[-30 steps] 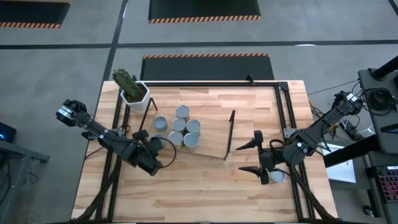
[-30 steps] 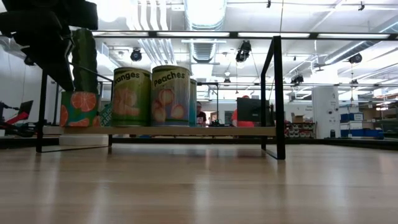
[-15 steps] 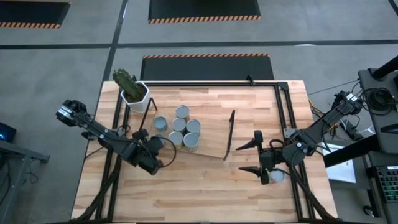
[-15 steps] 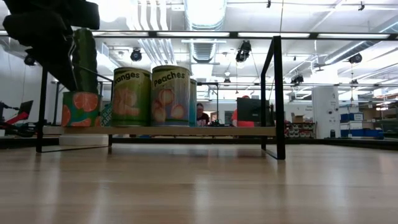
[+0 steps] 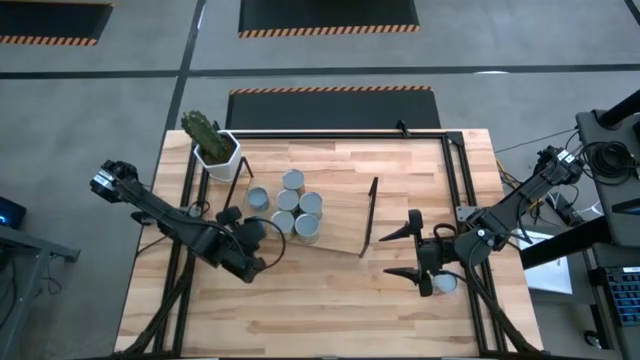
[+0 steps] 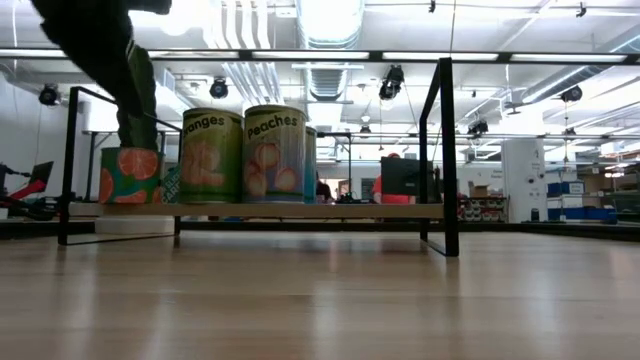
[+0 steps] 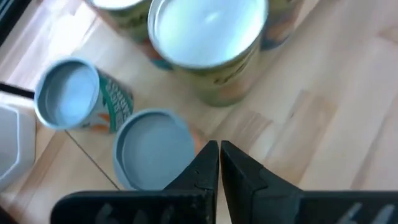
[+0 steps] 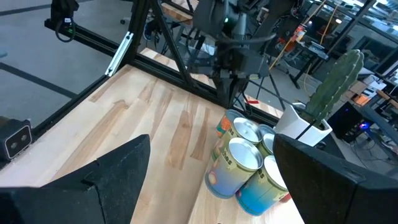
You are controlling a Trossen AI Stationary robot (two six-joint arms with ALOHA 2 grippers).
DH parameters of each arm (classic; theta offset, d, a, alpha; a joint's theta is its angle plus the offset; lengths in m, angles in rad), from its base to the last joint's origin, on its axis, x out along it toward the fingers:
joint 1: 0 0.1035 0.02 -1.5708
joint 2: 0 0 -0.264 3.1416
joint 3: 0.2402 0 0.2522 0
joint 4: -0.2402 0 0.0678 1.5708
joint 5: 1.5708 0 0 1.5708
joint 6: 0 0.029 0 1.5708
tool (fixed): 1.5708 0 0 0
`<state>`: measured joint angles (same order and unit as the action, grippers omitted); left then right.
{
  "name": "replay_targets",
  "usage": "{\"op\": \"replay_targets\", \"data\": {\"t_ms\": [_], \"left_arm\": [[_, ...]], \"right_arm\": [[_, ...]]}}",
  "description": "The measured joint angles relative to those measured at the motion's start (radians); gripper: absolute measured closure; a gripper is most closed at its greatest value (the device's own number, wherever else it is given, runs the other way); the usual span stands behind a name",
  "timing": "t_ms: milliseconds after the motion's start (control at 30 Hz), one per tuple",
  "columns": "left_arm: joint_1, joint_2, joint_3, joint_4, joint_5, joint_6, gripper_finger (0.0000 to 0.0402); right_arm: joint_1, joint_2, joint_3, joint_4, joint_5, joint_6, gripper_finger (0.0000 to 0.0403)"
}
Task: Pick and place cans onto a shelf
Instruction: Adjust the small canned oranges can on the shelf
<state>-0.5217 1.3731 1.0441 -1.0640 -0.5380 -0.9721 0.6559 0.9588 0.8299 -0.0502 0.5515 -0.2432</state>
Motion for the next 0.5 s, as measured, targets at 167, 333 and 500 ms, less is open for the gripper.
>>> {"op": "replay_targets", "data": {"t_ms": [167, 333, 500], "left_arm": [[0.000, 0.000, 0.053, -0.003, -0.004, 0.042, 0.0402], [-0.001, 0.000, 0.086, -0.012, -0.034, 0.057, 0.0402], [-0.001, 0.000, 0.096, -0.014, -0.052, 0.072, 0.0402]], "right_arm": [[0.000, 0.000, 0.000, 0.000, 0.000, 0.001, 0.0076], [0.000, 0.001, 0.000, -0.004, 0.000, 0.010, 0.0076], [0.000, 0.001, 0.000, -0.005, 0.000, 0.010, 0.0076]]}}
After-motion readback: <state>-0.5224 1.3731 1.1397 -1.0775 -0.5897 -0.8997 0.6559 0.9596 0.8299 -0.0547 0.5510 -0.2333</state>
